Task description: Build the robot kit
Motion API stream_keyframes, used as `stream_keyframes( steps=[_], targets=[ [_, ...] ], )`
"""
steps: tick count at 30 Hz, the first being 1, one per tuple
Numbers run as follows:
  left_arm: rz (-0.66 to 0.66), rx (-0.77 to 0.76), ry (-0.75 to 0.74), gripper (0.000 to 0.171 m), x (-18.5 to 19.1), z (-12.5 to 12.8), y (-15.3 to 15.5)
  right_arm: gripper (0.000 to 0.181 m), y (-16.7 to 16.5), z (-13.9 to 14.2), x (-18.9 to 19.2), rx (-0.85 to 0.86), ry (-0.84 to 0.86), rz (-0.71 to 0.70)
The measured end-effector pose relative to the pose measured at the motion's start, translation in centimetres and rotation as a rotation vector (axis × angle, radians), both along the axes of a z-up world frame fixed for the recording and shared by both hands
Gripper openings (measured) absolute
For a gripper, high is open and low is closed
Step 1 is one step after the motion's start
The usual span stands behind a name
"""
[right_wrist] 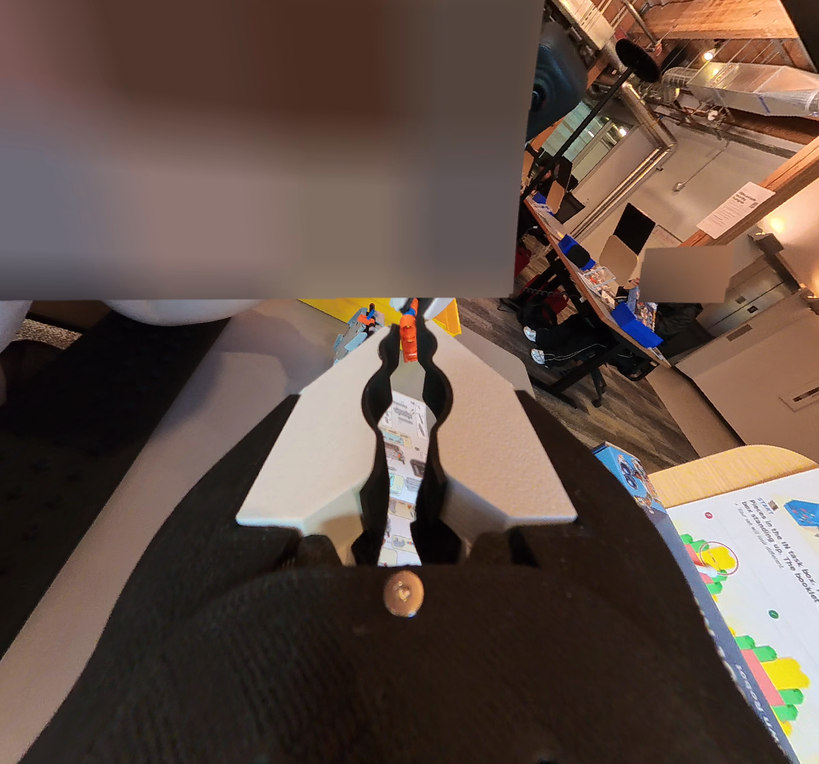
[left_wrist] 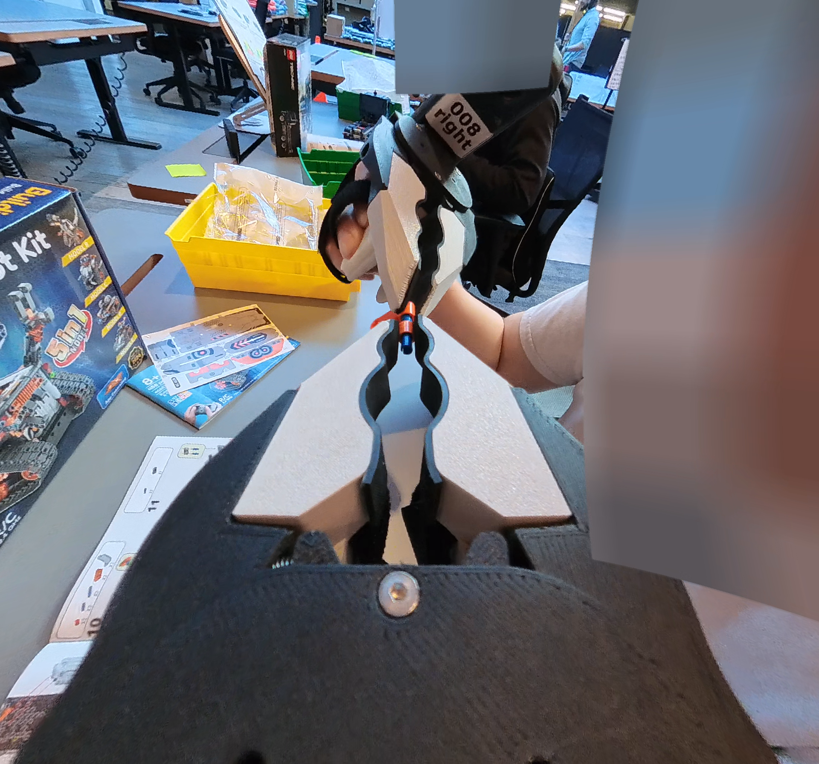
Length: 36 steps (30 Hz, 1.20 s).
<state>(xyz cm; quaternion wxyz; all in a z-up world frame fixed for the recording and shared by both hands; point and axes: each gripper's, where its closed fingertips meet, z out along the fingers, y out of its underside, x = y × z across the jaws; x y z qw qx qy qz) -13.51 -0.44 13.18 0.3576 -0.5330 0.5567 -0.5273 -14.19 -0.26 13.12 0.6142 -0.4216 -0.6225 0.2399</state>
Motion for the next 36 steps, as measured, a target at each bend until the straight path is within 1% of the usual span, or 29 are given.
stream_keyframes(
  steps=[3, 5, 8, 10, 12, 14, 16, 24, 29, 36],
  targets=[
    [-0.014, -0.023, -0.034, 0.006, 0.1, 0.5, -0.1, 0.006, -0.2, 0.5, 0.0, 0.009, 0.030, 0.007],
    [0.004, -0.021, -0.034, 0.006, 0.1, 0.5, 0.3, 0.006, 0.3, 0.5, 0.1, 0.024, 0.029, -0.023],
    [-0.011, -0.036, -0.062, 0.005, 0.0, 0.9, 0.1, 0.006, 0.1, 1.0, 0.0, 0.017, 0.066, -0.003],
    [0.001, -0.030, -0.065, 0.005, 0.0, 1.0, 0.3, 0.006, 0.3, 0.9, 0.0, 0.016, 0.067, -0.011],
    [-0.030, -0.051, -0.084, 0.005, 0.0, 1.3, -0.1, 0.005, 0.0, 1.2, 0.0, 0.015, 0.088, 0.009],
    [-0.018, -0.046, -0.088, 0.005, 0.0, 1.3, 0.1, 0.006, 0.1, 1.2, 0.0, 0.025, 0.083, -0.007],
    [-0.040, -0.068, -0.114, 0.005, -0.1, 1.7, -0.1, 0.005, -0.1, 1.6, -0.1, 0.037, 0.104, -0.002],
    [0.009, -0.065, -0.162, 0.005, -0.4, 2.4, 0.8, 0.005, 0.8, 2.3, -0.3, 0.094, 0.157, -0.073],
    [0.009, -0.064, -0.162, 0.005, -0.2, 2.4, 0.8, 0.005, 0.9, 2.6, -0.3, 0.090, 0.179, -0.086],
    [-0.011, -0.062, -0.125, 0.005, -0.1, 1.7, 0.5, 0.005, 0.7, 1.9, -0.1, 0.096, 0.123, -0.076]
  ],
)
